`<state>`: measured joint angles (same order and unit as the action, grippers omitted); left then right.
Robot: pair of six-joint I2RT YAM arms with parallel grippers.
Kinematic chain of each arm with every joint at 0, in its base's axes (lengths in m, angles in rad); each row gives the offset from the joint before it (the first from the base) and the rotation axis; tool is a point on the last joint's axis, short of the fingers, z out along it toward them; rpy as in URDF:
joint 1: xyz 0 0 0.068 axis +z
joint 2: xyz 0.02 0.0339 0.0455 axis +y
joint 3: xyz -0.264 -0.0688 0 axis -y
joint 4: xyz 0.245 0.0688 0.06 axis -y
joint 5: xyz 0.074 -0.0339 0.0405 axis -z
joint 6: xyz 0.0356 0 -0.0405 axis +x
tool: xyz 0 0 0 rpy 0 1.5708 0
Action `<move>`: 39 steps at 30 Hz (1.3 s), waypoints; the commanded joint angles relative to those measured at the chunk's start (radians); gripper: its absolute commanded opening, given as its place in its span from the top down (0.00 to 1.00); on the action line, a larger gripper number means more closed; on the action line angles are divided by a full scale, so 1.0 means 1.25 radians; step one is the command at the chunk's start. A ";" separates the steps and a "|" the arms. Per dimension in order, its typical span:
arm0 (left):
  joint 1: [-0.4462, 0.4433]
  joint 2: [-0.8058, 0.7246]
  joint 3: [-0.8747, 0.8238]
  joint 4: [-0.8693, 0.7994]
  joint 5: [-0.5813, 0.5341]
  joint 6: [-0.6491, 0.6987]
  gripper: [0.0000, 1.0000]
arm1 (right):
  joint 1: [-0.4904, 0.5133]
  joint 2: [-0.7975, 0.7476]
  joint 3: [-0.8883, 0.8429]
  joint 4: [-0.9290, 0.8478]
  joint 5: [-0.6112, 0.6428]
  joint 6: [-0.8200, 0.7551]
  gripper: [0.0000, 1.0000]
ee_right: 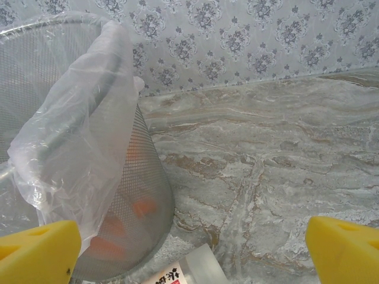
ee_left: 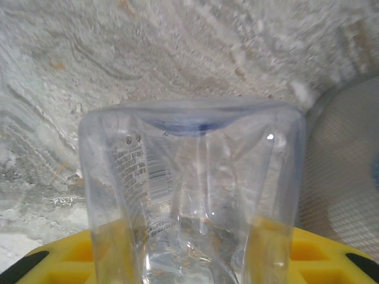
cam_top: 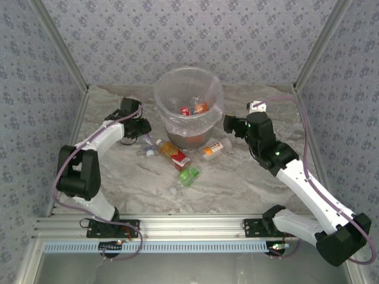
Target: Put the plastic bottles in the bin
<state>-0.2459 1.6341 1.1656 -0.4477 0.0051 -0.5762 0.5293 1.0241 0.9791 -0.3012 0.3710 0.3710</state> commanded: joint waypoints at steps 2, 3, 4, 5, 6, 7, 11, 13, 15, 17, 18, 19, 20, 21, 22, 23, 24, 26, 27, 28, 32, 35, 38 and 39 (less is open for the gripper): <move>-0.011 -0.127 -0.020 0.000 -0.043 -0.004 0.66 | -0.005 0.006 0.011 0.018 0.005 0.018 0.00; -0.012 -0.151 -0.024 0.006 -0.049 -0.004 0.66 | -0.005 0.007 0.011 0.020 0.005 0.019 0.00; -0.013 -0.176 -0.028 0.013 -0.053 -0.002 0.66 | -0.005 0.009 0.012 0.022 0.004 0.019 0.00; -0.013 -0.198 -0.030 0.018 -0.058 0.000 0.66 | -0.006 0.011 0.012 0.024 0.003 0.019 0.01; -0.013 -0.216 -0.030 0.019 -0.060 0.003 0.66 | -0.005 0.014 0.012 0.026 0.001 0.020 0.01; -0.013 -0.233 -0.028 0.020 -0.061 0.006 0.66 | -0.005 0.017 0.013 0.030 -0.001 0.020 0.00; -0.014 -0.290 0.003 0.024 -0.059 0.018 0.67 | -0.006 0.032 0.022 0.036 -0.011 0.022 0.00; -0.015 -0.313 0.025 0.040 -0.054 0.026 0.66 | -0.005 0.038 0.025 0.037 -0.015 0.022 0.00; -0.017 -0.331 0.049 0.061 -0.048 0.034 0.66 | -0.005 0.042 0.027 0.038 -0.018 0.023 0.01; -0.018 -0.343 0.068 0.096 -0.041 0.044 0.66 | -0.004 0.044 0.028 0.041 -0.021 0.026 0.01; -0.019 -0.349 0.075 0.112 -0.040 0.047 0.66 | -0.004 0.045 0.028 0.043 -0.022 0.027 0.01; -0.020 -0.353 0.081 0.133 -0.037 0.049 0.66 | -0.004 0.043 0.028 0.042 -0.022 0.028 0.01; -0.021 -0.357 0.086 0.155 -0.029 0.050 0.66 | -0.004 0.044 0.028 0.043 -0.022 0.030 0.01; -0.021 -0.359 0.090 0.173 -0.019 0.052 0.66 | -0.005 0.042 0.029 0.043 -0.023 0.031 0.01; -0.023 -0.359 0.096 0.194 -0.004 0.052 0.66 | -0.004 0.042 0.029 0.043 -0.023 0.031 0.01; -0.024 -0.359 0.104 0.211 0.013 0.051 0.66 | -0.004 0.041 0.030 0.042 -0.023 0.031 0.01; -0.028 -0.357 0.111 0.225 0.033 0.050 0.66 | -0.004 0.041 0.029 0.041 -0.023 0.031 0.01; -0.039 -0.351 0.128 0.252 0.076 0.054 0.65 | -0.004 0.038 0.030 0.039 -0.021 0.032 0.01; -0.046 -0.346 0.139 0.259 0.094 0.058 0.65 | -0.004 0.037 0.029 0.038 -0.021 0.032 0.01; -0.058 -0.338 0.157 0.258 0.110 0.068 0.65 | -0.004 0.037 0.028 0.038 -0.021 0.033 0.01; -0.120 -0.289 0.234 0.219 0.124 0.125 0.65 | -0.004 0.037 0.027 0.039 -0.020 0.034 0.01; -0.156 -0.246 0.283 0.205 0.133 0.164 0.65 | -0.004 0.036 0.028 0.040 -0.022 0.036 0.01; -0.175 -0.198 0.333 0.195 0.151 0.182 0.65 | -0.004 0.035 0.027 0.038 -0.022 0.038 0.01; -0.178 -0.180 0.352 0.188 0.158 0.186 0.65 | -0.004 0.036 0.028 0.038 -0.022 0.038 0.01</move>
<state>-0.4591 1.3640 1.5394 -0.2096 0.1589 -0.3996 0.5293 1.0771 0.9806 -0.2680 0.3515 0.4011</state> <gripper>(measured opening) 0.421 0.993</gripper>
